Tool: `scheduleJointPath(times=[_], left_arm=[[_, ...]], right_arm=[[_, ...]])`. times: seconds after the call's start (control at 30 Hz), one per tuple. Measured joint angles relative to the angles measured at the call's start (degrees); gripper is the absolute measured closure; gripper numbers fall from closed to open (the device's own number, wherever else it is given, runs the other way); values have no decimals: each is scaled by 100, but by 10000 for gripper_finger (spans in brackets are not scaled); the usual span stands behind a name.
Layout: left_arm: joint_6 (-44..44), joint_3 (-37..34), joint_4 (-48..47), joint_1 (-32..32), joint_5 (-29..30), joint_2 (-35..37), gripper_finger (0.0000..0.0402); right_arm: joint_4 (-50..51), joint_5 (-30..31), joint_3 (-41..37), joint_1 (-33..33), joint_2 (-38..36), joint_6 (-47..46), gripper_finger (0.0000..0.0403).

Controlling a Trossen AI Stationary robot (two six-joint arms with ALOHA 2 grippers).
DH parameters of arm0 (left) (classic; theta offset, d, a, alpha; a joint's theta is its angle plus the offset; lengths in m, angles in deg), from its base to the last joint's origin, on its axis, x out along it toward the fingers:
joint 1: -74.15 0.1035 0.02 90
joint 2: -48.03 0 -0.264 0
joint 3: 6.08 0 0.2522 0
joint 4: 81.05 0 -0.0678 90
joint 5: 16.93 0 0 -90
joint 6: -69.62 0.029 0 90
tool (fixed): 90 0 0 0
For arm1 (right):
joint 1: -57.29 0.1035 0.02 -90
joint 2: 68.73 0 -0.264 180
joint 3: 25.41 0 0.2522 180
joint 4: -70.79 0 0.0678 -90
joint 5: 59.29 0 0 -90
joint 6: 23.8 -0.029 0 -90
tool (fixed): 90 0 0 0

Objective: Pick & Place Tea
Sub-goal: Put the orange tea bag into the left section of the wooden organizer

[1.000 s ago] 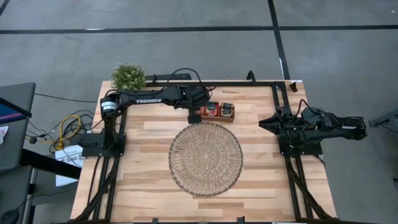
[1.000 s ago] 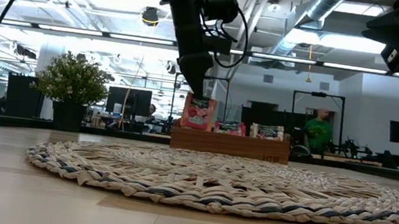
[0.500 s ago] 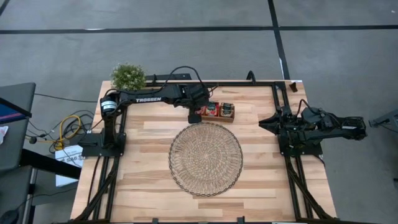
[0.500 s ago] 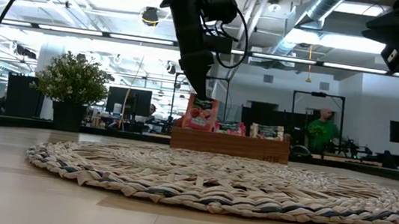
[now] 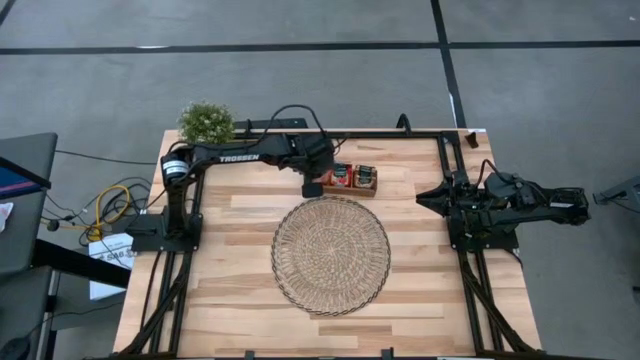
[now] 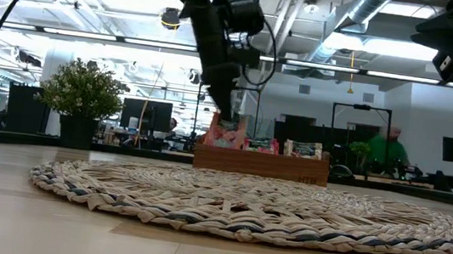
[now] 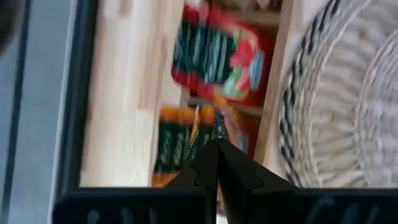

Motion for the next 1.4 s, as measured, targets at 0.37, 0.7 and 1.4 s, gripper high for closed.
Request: scheduleJointPath(times=[0.37, 0.7, 1.4], left_arm=[[-28, -211, 245, 71, -101, -10, 401], [-347, -211, 329, 277, -467, -10, 401], [-798, -579, 443, 268, -324, -8, 401]], right_arm=[[0, 0, 0, 0, -1, 0, 338], [0, 0, 0, 0, -2, 0, 338], [0, -2, 0, 0, 0, 0, 338]])
